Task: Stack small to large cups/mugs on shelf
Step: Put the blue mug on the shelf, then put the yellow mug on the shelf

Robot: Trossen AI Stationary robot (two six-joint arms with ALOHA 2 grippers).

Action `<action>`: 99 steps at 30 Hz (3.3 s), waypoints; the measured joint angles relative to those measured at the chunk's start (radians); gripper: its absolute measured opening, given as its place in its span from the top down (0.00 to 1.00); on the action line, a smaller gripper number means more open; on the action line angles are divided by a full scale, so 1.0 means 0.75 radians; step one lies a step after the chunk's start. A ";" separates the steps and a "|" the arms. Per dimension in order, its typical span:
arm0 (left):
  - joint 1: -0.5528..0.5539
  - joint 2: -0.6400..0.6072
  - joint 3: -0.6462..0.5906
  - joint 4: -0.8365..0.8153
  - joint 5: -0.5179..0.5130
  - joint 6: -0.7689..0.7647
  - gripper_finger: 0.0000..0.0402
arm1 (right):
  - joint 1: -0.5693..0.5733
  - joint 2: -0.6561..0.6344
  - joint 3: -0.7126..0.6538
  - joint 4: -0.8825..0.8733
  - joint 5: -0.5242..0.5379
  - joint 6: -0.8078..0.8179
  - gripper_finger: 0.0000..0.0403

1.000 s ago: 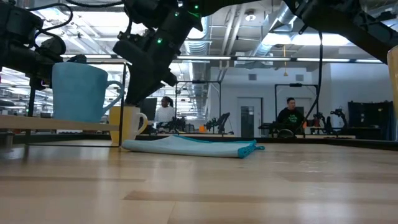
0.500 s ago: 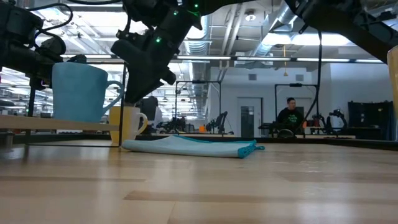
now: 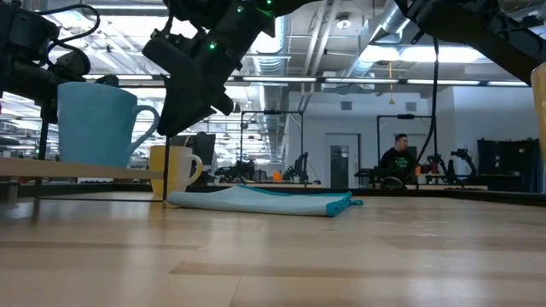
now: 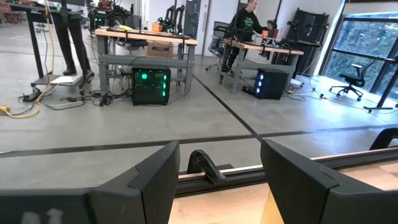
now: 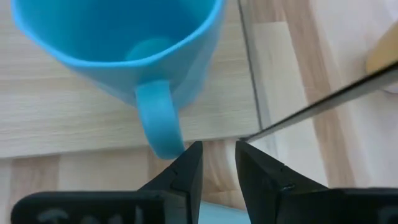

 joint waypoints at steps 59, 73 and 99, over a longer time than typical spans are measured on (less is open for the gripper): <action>0.000 0.000 0.001 0.000 0.001 0.000 0.46 | 0.027 0.000 0.000 0.078 -0.092 0.012 0.71; 0.000 0.000 0.000 0.000 0.000 0.000 0.46 | 0.028 0.000 0.000 0.147 -0.095 0.034 0.71; -0.001 -0.001 0.001 -0.001 0.004 0.040 0.46 | -0.033 -0.102 0.002 0.239 -0.087 0.035 0.71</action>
